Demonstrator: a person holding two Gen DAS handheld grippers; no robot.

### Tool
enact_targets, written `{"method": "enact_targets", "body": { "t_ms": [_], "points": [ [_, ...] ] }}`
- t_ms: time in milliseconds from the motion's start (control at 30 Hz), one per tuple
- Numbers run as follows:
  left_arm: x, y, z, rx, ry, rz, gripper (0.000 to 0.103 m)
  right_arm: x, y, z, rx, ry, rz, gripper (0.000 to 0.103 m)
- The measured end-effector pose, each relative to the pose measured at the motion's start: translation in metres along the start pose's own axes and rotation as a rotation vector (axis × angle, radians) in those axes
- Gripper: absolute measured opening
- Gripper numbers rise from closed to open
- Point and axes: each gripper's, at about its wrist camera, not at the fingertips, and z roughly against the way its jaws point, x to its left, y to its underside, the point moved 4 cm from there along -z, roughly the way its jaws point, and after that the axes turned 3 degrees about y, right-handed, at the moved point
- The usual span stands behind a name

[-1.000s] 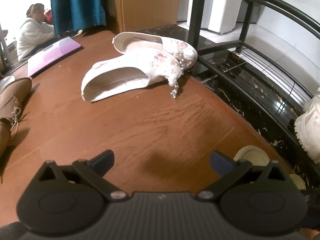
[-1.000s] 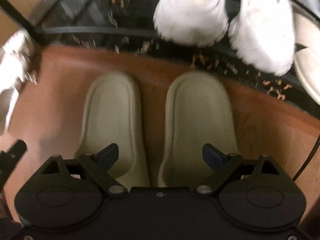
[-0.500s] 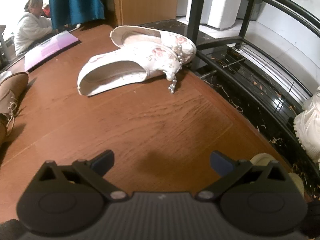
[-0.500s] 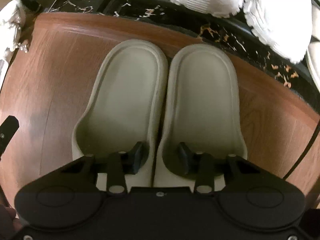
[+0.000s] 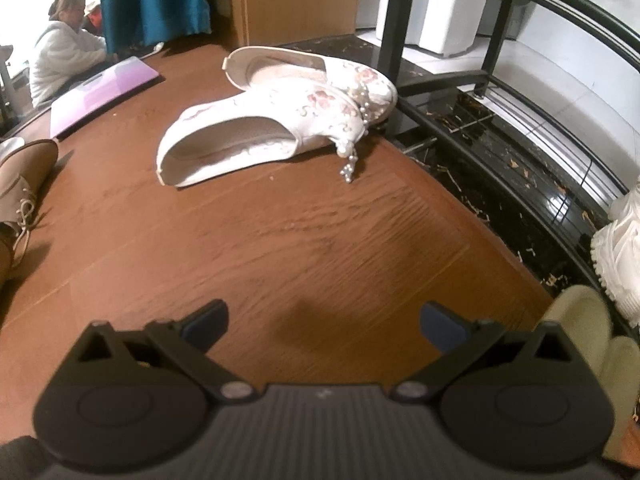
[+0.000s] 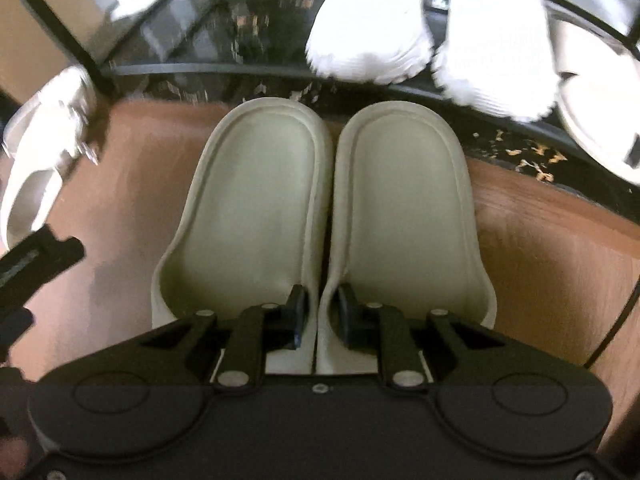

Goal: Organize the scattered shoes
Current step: 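Lift the slipper pair onto the lower rack shelf with the right tool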

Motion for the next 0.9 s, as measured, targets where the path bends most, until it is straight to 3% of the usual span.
{"method": "enact_targets", "body": {
  "t_ms": [167, 367, 533, 667, 900],
  "points": [
    [0.006, -0.003, 0.002, -0.018, -0.020, 0.035, 0.102, -0.006, 0.023, 0.030, -0.147, -0.038, -0.043, 0.017],
    [0.010, -0.006, 0.008, -0.038, -0.017, 0.063, 0.102, -0.024, 0.018, 0.088, -0.311, -0.101, -0.120, 0.015],
    [0.003, -0.005, 0.011, -0.052, -0.008, 0.014, 0.102, -0.030, -0.018, 0.157, -0.477, -0.096, -0.048, 0.015],
    [0.001, -0.004, 0.012, -0.049, 0.003, 0.009, 0.102, -0.032, -0.058, 0.185, -0.572, -0.060, -0.012, 0.015],
    [-0.008, -0.004, 0.017, -0.108, 0.018, -0.036, 0.102, -0.030, -0.152, 0.170, -0.626, -0.024, -0.056, 0.016]
  ]
}}
